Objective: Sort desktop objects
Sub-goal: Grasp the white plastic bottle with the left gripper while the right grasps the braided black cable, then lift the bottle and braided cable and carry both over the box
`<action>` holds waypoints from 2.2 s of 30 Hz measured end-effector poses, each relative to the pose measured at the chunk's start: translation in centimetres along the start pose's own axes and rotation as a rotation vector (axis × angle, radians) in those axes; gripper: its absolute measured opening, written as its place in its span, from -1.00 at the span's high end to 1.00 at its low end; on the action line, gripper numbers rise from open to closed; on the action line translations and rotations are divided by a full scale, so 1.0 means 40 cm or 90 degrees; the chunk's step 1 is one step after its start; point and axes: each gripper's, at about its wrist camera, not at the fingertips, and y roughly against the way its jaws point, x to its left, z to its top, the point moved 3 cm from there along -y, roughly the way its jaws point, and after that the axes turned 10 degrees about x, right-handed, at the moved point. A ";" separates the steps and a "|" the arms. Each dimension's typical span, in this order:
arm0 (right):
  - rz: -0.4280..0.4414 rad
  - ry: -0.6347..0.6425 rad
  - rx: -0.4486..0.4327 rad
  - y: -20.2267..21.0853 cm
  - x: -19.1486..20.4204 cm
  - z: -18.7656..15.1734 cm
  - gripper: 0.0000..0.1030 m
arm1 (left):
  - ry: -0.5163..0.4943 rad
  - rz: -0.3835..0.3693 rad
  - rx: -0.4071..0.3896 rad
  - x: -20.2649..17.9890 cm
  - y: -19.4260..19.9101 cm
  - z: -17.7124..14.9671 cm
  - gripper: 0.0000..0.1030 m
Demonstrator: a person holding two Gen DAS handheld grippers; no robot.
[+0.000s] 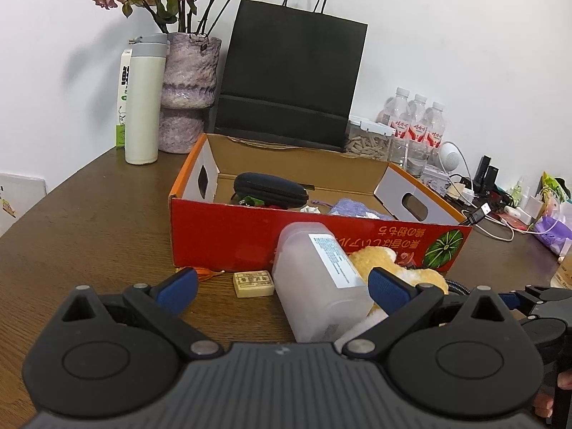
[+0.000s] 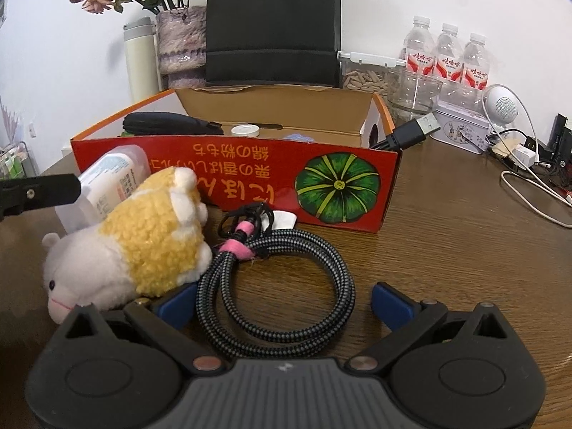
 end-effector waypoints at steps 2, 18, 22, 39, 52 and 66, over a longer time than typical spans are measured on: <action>-0.002 0.000 0.000 -0.001 0.000 0.001 -1.00 | 0.002 -0.003 0.003 0.000 -0.004 -0.002 -1.00; 0.006 -0.011 -0.019 0.013 -0.010 -0.003 -0.70 | 0.010 0.016 0.032 -0.044 -0.028 0.023 -1.00; 0.004 -0.009 -0.031 0.027 -0.018 -0.004 -0.70 | -0.004 0.036 0.036 -0.068 -0.040 0.023 -1.00; 0.003 -0.016 -0.064 0.064 -0.100 -0.024 -0.70 | -0.010 0.080 0.058 -0.085 -0.096 0.000 -0.23; -0.012 -0.011 -0.060 0.056 -0.092 -0.026 -0.70 | 0.004 0.077 0.083 -0.071 -0.119 -0.008 0.12; -0.014 -0.018 -0.095 0.089 -0.090 -0.029 -0.70 | -0.005 0.056 0.024 -0.077 -0.059 -0.011 0.20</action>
